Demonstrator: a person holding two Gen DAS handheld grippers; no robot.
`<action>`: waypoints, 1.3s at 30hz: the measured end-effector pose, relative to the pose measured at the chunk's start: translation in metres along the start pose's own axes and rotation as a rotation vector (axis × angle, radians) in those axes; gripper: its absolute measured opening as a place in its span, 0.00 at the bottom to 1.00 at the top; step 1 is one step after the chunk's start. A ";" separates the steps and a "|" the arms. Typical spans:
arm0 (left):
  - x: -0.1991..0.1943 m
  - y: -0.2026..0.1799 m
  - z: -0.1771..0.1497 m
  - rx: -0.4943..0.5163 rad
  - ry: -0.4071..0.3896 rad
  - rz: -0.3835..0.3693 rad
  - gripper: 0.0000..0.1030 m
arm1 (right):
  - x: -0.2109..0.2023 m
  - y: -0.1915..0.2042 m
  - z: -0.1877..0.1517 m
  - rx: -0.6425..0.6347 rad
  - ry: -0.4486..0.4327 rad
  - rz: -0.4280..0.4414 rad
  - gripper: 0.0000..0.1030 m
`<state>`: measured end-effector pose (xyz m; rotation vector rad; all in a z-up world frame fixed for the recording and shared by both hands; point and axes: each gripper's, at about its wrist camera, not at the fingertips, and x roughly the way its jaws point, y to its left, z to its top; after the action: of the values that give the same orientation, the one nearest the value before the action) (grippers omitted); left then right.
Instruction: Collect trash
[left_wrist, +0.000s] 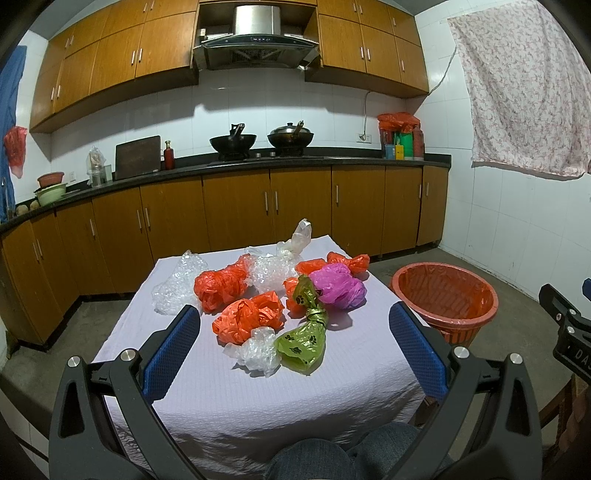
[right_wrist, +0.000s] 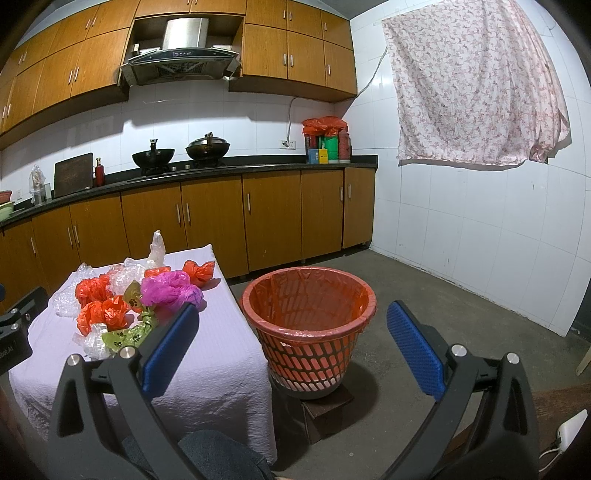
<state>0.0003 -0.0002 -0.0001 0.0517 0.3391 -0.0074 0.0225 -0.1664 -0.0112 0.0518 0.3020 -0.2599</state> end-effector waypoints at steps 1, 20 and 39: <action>0.000 0.000 0.000 0.000 0.000 0.000 0.98 | 0.000 0.000 0.000 0.000 0.000 0.000 0.96; 0.000 0.000 0.000 -0.001 0.002 -0.001 0.98 | 0.001 0.001 0.000 0.000 0.001 -0.001 0.96; 0.000 0.000 0.000 -0.002 0.004 -0.001 0.98 | 0.003 -0.003 -0.006 0.007 0.009 -0.004 0.96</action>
<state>0.0005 0.0000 -0.0001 0.0498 0.3431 -0.0076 0.0234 -0.1693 -0.0177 0.0594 0.3096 -0.2644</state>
